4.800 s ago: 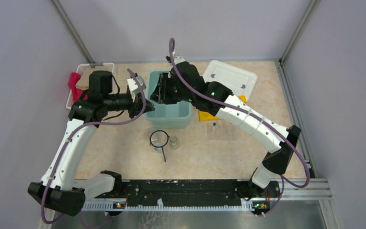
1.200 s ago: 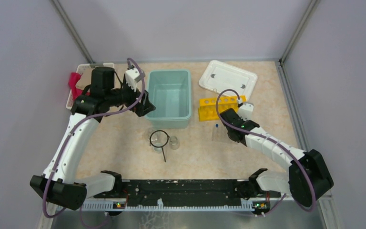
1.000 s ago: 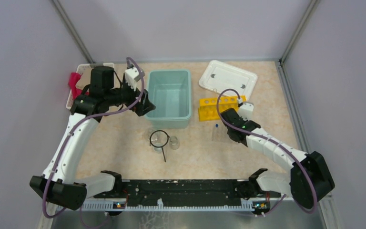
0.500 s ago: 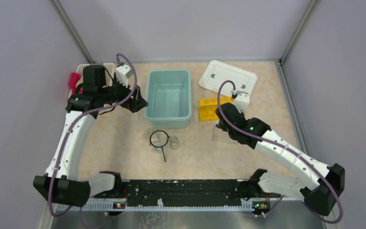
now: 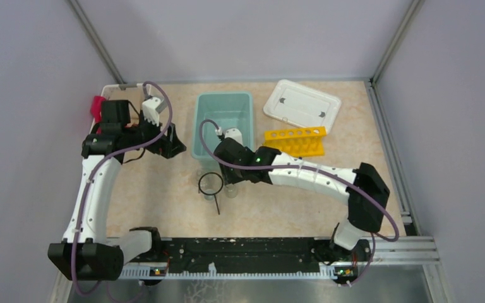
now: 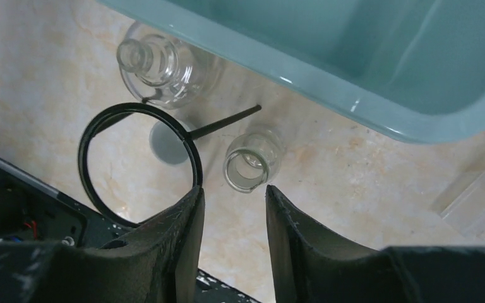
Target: Organize the chemistry lab equipment
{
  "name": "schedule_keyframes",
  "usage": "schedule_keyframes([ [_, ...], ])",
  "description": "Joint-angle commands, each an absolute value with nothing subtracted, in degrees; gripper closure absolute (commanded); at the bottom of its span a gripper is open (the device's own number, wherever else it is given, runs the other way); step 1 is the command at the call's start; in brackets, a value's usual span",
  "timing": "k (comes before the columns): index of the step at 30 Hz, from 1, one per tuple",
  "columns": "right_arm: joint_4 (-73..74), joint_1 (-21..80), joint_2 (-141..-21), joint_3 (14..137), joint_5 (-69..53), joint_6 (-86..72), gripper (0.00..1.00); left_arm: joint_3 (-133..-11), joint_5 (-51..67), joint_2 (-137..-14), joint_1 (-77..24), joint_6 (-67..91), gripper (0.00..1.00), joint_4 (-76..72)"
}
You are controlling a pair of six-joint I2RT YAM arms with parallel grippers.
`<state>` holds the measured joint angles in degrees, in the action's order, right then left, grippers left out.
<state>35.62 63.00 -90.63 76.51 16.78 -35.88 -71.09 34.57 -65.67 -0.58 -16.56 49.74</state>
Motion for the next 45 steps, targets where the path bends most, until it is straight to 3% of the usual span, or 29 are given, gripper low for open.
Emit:
schedule_keyframes([
  [1,33.65,63.32,-93.92,81.2,11.97,-33.02,0.6,-69.03,35.45,-63.42,0.37,-18.1,0.01,50.2],
  [15,38.69,63.81,-93.49,85.13,18.55,-34.49,0.62,-67.12,35.8,-64.53,1.88,-18.76,0.01,48.84],
  [23,36.51,64.56,-94.07,86.71,11.28,-34.94,0.61,-66.82,36.21,-64.47,2.15,-18.29,0.01,49.03],
  [35,36.34,66.4,-100.07,86.28,9.76,-34.72,0.62,-68.94,35.95,-64.31,2.46,-18.74,0.01,49.99],
  [40,35.52,66.53,-101.48,86.24,9.67,-34.63,0.71,-69.5,35.94,-64.62,2.46,-18.81,0.01,49.93],
  [45,34.24,66.53,-101.07,86.13,8.69,-34.61,0.92,-69.48,35.61,-64.56,2.46,-19.05,0.01,49.99],
])
